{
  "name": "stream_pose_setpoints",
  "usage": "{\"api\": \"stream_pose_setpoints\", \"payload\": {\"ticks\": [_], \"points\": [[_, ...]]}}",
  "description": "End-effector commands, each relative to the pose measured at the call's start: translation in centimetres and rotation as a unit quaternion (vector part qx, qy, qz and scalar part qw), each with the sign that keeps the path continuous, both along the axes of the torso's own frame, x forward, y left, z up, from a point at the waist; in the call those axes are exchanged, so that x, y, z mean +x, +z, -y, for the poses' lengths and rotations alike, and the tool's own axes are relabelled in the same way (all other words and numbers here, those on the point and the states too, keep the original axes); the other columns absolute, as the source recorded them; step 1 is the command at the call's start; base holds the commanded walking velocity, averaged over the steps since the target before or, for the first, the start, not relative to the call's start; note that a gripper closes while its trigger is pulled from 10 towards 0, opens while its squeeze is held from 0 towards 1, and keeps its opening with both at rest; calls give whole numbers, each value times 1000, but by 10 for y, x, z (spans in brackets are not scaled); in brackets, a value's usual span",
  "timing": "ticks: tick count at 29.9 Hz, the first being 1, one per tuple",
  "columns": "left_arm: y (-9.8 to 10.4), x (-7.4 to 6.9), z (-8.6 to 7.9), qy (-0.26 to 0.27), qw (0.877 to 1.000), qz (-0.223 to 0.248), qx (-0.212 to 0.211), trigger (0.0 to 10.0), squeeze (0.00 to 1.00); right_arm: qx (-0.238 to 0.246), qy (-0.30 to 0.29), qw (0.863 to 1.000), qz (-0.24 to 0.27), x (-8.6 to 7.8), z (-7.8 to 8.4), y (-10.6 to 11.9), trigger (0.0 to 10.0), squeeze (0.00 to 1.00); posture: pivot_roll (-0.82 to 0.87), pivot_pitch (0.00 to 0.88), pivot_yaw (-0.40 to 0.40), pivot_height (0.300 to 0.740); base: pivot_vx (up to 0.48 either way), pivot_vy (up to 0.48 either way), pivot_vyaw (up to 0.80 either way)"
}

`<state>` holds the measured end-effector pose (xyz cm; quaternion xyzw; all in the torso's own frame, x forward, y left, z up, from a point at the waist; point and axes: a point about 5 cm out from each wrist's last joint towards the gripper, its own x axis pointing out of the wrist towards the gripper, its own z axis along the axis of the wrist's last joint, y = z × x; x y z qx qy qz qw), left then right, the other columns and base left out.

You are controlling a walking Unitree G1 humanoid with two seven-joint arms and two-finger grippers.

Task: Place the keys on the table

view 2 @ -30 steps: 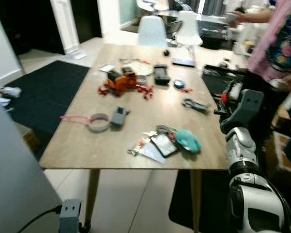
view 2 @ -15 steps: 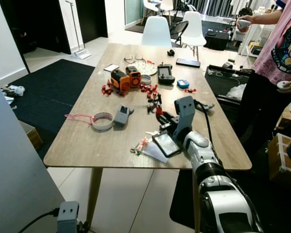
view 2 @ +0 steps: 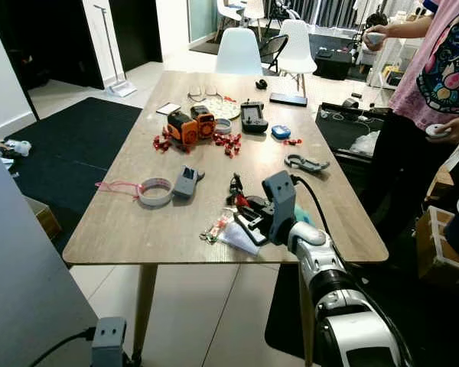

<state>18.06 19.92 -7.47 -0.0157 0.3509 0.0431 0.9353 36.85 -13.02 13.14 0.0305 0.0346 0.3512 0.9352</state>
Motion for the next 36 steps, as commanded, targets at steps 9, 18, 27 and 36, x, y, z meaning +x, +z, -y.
{"api": "stream_pose_setpoints", "payload": {"ticks": [9,18,27,36], "points": [[-1,0,3,-3,1000,-4,-4,10000,0,2,-84,996,41,7,20,13,10000,0,74,0,-53,740,0,0,0],[0,1,2,-3,1000,4,-5,10000,0,62,-262,962,32,11,65,16,10000,35,74,0,-44,740,0,0,0],[15,17,2,-21,997,75,-15,10000,0,54,-289,955,29,8,71,9,10000,1000,65,0,-33,740,0,0,0],[36,35,19,-91,983,161,-7,10000,0,52,-319,946,21,9,71,7,10000,0,64,39,-30,740,0,0,0]]}}
